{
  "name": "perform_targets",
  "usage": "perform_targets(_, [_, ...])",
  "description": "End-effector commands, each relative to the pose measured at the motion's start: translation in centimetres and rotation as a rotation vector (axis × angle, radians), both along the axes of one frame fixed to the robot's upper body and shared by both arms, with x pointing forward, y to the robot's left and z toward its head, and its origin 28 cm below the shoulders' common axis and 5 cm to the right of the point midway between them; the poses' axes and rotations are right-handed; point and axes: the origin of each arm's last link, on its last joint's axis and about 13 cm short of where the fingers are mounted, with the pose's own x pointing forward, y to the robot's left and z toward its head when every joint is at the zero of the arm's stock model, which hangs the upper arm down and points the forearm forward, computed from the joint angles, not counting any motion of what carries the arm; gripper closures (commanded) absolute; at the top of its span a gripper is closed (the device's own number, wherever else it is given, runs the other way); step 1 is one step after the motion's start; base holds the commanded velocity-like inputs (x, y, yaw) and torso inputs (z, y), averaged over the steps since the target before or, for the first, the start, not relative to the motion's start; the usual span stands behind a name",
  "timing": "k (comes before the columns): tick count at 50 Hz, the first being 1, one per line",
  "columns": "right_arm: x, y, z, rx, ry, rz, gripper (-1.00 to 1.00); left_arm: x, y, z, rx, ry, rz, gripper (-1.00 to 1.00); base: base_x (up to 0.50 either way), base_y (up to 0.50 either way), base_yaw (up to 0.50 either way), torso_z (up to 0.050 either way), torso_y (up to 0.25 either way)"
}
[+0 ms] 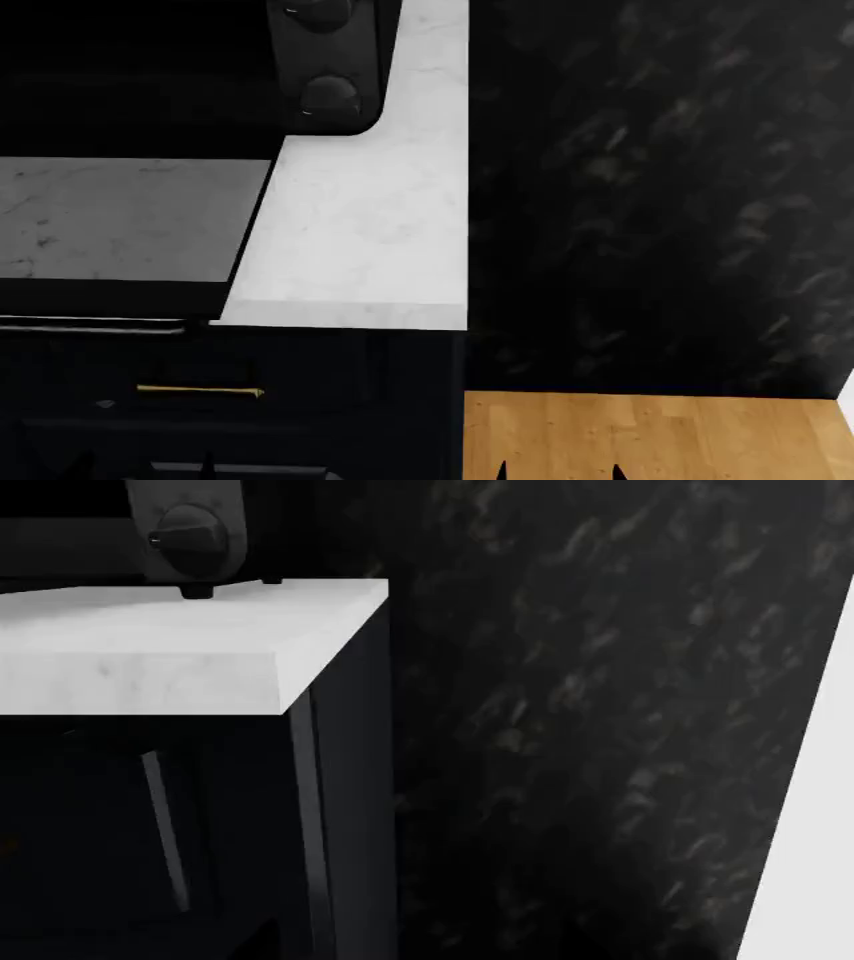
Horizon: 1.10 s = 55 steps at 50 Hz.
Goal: Close the toaster oven door.
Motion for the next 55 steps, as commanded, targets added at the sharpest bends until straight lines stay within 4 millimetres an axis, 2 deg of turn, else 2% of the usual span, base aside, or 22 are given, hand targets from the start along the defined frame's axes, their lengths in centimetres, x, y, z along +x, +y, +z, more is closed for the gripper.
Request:
perform_targets(1, [0.0, 0.0, 0.0, 0.000, 0.000, 0.000, -1.00, 0.0, 0.0, 0.1, 0.000, 0.000, 0.000, -1.00, 0.00, 0.00, 0.00, 0.000, 0.000])
perform_targets(9, [0.3, 0.3, 0.3, -0.020, -0.001, -0.001, -1.00, 0.2, -0.1, -0.3, -0.012, 0.006, -0.028, -1.00, 0.00, 0.00, 0.00, 0.000, 0.000])
perform_targets(12, [0.3, 0.2, 0.1, -0.013, 0.001, -0.005, -1.00, 0.0, 0.0, -0.4, -0.095, 0.021, -0.045, -1.00, 0.00, 0.00, 0.00, 0.011, 0.000])
perform_targets(26, [0.5, 0.1, 0.0, -0.018, 0.004, -0.013, -1.00, 0.3, -0.2, -0.5, -0.055, 0.024, -0.064, -1.00, 0.00, 0.00, 0.00, 0.050, 0.000])
perform_targets(45, [0.8, 0.0, 0.6, 0.003, 0.014, -0.052, -1.00, 1.1, 0.2, 0.8, -0.055, -0.001, -0.070, -1.00, 0.00, 0.00, 0.00, 0.050, 0.000])
perform_targets(49, [1.1, -0.2, 2.0, -0.017, -0.025, -0.065, -1.00, 1.3, 0.3, 1.0, -0.091, -0.013, -0.075, -1.00, 0.00, 0.00, 0.00, 0.050, 0.000])
perform_targets(50, [1.4, -0.7, 3.4, -0.033, -0.069, -0.085, -1.00, 1.6, 0.6, 0.9, 0.014, 0.017, -0.083, -1.00, 0.00, 0.00, 0.00, 0.050, 0.000])
perform_targets(55, [1.7, -2.6, 7.1, -0.086, -0.164, -0.142, -1.00, 2.2, 2.0, 2.5, -0.047, 0.018, -0.102, -1.00, 0.00, 0.00, 0.00, 0.000, 0.000])
